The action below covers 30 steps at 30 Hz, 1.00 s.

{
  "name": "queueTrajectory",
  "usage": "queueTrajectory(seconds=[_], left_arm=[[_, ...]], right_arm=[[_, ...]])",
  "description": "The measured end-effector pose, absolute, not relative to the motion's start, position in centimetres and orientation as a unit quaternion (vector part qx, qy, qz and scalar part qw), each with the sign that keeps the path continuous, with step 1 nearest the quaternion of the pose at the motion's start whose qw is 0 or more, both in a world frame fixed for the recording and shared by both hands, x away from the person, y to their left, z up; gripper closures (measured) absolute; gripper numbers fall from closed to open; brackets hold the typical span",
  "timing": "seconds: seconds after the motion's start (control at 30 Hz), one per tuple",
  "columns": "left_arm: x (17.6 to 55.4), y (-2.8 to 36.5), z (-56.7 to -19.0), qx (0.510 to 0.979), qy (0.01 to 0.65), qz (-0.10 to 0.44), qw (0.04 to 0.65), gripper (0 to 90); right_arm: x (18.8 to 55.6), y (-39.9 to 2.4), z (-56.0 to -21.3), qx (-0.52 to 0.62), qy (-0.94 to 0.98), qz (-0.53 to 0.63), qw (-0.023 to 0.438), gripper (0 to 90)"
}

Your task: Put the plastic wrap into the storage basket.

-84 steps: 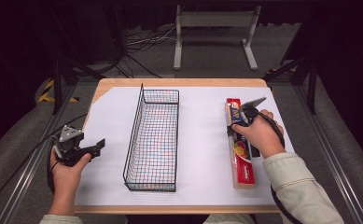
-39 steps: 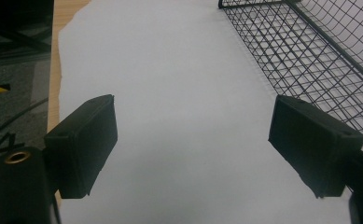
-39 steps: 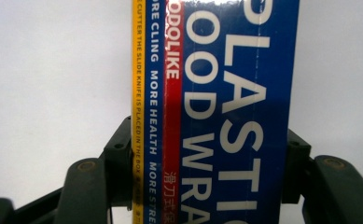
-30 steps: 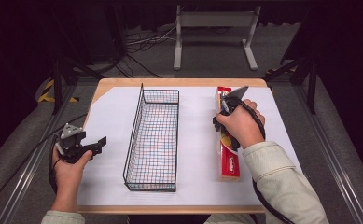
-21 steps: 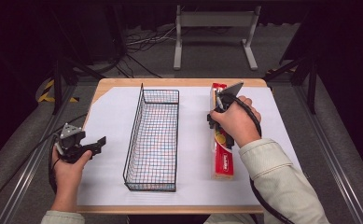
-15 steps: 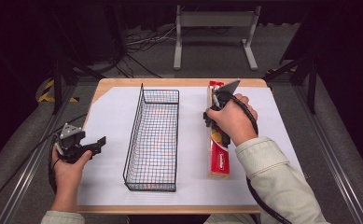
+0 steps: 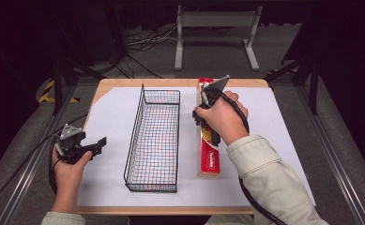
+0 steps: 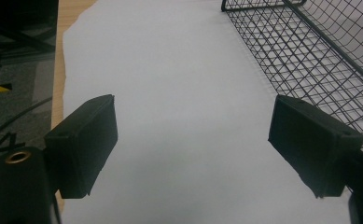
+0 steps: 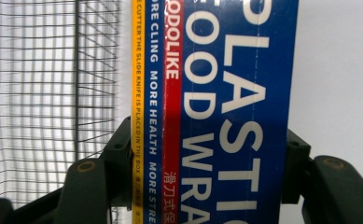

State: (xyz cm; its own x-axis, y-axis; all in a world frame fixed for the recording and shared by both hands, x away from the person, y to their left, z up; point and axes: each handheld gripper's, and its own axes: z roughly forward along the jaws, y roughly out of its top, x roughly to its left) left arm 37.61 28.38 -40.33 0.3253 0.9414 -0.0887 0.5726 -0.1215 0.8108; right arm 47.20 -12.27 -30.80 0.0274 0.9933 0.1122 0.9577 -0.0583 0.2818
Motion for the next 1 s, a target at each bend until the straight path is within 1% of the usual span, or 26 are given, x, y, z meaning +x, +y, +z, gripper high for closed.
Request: queueTrajectory(seconds=[0.53,1.0], left_arm=[[37.7,28.5,-40.3,0.711,0.531,0.232,0.398,16.0],[37.8,28.5,-40.3,0.710,0.531,0.231,0.401,16.0]], right_arm=[[46.4,-7.0,-29.9,0.693,0.698,0.169,0.055,40.9],[45.8,-3.6,-29.5,0.681,0.709,0.181,0.038,40.8]])
